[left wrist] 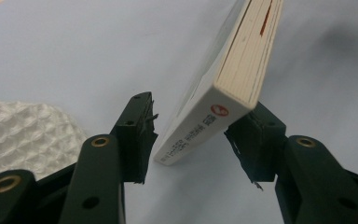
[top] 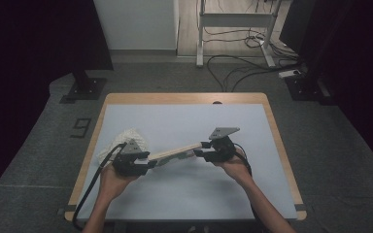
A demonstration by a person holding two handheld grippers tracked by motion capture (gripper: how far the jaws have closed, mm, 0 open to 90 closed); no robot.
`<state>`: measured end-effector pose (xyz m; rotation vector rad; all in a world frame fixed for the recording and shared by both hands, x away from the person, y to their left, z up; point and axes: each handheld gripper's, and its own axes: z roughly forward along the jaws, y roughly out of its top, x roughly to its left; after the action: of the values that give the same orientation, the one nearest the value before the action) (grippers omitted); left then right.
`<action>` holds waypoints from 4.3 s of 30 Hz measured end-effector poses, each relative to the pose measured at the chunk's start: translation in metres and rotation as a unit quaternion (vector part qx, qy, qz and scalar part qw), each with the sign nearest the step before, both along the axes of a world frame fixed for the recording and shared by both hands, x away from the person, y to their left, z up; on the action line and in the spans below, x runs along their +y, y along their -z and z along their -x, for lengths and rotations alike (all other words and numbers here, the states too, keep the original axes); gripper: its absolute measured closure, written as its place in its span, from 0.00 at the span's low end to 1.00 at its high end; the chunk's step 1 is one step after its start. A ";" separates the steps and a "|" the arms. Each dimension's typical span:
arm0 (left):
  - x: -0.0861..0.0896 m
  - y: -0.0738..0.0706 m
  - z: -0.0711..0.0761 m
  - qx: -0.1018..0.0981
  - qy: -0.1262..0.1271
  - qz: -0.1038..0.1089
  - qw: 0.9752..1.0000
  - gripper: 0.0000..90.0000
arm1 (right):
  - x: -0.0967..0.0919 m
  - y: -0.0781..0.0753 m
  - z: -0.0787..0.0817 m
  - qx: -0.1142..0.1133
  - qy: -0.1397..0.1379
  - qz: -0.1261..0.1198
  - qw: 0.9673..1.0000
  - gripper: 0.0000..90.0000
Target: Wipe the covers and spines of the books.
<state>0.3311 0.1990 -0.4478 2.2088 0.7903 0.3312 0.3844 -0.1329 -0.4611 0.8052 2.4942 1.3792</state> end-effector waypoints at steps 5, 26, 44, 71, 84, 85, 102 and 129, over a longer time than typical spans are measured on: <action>-0.008 0.001 0.006 -0.002 0.003 -0.006 1.000 0.53 | -0.002 0.000 0.007 0.003 -0.004 0.007 1.000 0.59; -0.023 0.026 0.037 0.010 -0.011 -0.012 1.000 0.36 | -0.009 0.016 0.035 0.016 -0.003 0.031 0.999 0.45; -0.031 0.050 0.063 0.020 -0.046 -0.030 0.998 0.27 | -0.014 0.042 0.060 0.018 -0.001 0.043 0.999 0.44; -0.026 0.072 0.072 0.034 -0.028 -0.041 0.998 0.30 | -0.011 0.068 0.078 0.015 -0.015 0.068 0.997 0.43; -0.004 0.051 0.064 0.034 -0.015 -0.007 0.999 0.21 | -0.035 0.057 0.078 -0.003 0.001 0.069 0.998 0.29; -0.002 0.049 0.062 0.032 -0.017 -0.006 0.999 0.19 | -0.039 0.057 0.077 -0.001 0.003 0.071 0.997 0.26; 0.024 0.013 0.015 0.026 -0.055 -0.008 0.998 0.10 | -0.090 0.069 0.067 0.003 0.091 0.092 0.992 0.00; 0.064 -0.024 -0.069 0.010 -0.117 -0.029 0.993 0.05 | -0.091 0.075 0.065 0.020 0.100 0.098 0.990 0.00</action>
<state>0.4006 0.2633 -0.4241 2.1796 1.0657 0.4506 0.3199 -0.2244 -0.5365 1.0157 2.4504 1.0451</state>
